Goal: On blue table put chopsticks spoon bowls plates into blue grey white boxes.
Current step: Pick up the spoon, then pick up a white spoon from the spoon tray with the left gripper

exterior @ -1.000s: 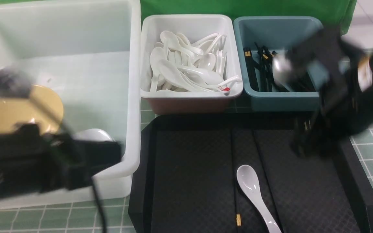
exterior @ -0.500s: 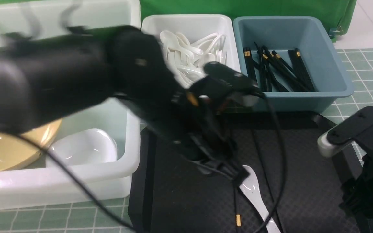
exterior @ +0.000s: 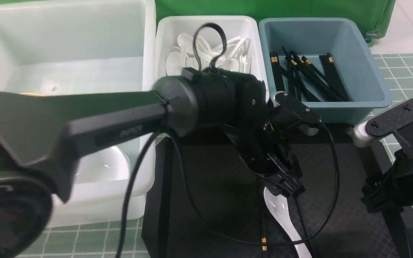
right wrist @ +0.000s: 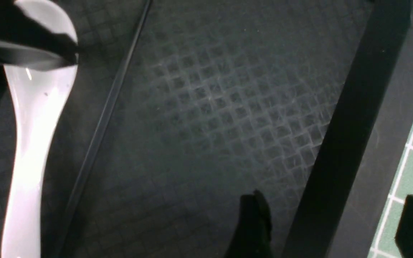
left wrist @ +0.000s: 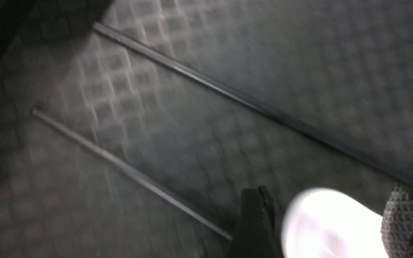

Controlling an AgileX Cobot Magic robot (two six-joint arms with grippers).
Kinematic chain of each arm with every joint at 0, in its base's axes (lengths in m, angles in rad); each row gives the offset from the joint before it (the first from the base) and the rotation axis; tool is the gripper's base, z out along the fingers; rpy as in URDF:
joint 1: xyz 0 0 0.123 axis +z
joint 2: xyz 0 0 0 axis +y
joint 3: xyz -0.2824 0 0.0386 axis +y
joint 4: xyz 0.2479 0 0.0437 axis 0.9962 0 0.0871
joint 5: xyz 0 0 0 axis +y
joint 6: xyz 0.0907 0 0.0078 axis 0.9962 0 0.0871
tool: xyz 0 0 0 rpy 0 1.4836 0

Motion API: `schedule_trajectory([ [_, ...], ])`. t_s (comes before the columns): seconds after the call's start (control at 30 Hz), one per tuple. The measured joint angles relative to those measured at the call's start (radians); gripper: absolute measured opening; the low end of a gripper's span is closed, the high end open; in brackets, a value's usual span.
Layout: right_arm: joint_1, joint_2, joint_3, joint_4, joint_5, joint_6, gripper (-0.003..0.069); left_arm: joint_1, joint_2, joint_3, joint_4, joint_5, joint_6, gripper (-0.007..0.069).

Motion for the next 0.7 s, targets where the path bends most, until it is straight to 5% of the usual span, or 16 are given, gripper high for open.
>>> schedule_trajectory([
  [0.17, 0.0, 0.0, 0.0, 0.0, -0.005, 0.01, 0.0538, 0.0, 0.055, -0.002, 0.028, -0.004, 0.01, 0.034],
  [0.4, 0.0, 0.0, 0.0, 0.003, -0.019, 0.013, 0.0538, 0.0, 0.057, -0.038, 0.006, 0.015, 0.005, 0.0057],
  [0.7, 0.0, 0.0, 0.0, 0.003, -0.033, 0.013, 0.0538, 0.028, -0.012, -0.266, 0.106, 0.187, -0.026, 0.0039],
])
